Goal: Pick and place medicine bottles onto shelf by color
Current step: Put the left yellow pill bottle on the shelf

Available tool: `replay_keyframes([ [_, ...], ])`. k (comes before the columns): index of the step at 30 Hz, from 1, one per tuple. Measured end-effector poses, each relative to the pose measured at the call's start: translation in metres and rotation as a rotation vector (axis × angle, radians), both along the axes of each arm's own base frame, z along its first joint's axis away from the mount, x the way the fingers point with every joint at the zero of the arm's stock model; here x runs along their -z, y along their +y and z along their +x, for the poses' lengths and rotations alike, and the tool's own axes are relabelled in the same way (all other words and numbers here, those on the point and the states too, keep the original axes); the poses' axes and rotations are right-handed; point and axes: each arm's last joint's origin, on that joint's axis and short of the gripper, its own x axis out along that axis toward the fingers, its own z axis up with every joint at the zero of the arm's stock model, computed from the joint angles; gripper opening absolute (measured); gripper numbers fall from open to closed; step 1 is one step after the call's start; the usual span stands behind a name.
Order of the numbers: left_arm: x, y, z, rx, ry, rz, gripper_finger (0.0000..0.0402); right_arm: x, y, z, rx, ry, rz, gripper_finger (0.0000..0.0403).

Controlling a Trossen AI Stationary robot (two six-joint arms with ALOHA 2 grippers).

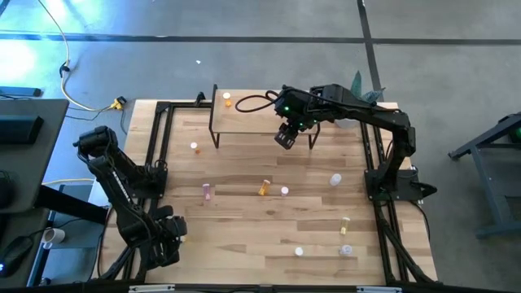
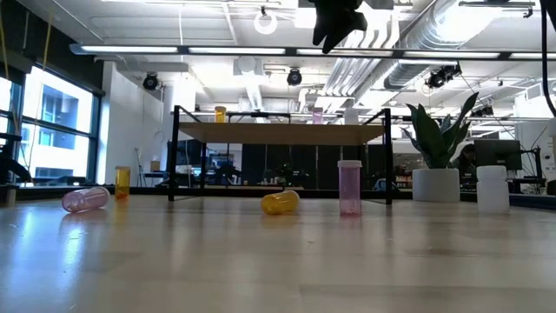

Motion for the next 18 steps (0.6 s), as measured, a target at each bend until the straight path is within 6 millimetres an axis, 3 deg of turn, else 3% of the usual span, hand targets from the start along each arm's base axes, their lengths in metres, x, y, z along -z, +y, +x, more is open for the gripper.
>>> replay_keyframes([
  [9, 0.0001, 0.0001, 0.0002, 0.002, -0.004, 0.005, 0.0107, 0.0, 0.0, 0.0, 0.0, 0.0, 0.0, 0.0177],
  [18, -0.0017, 0.0001, 0.0003, -0.046, -0.009, -0.016, 0.0118, 0.0, 0.0, 0.0, -0.016, 0.005, -0.009, 0.0177],
])
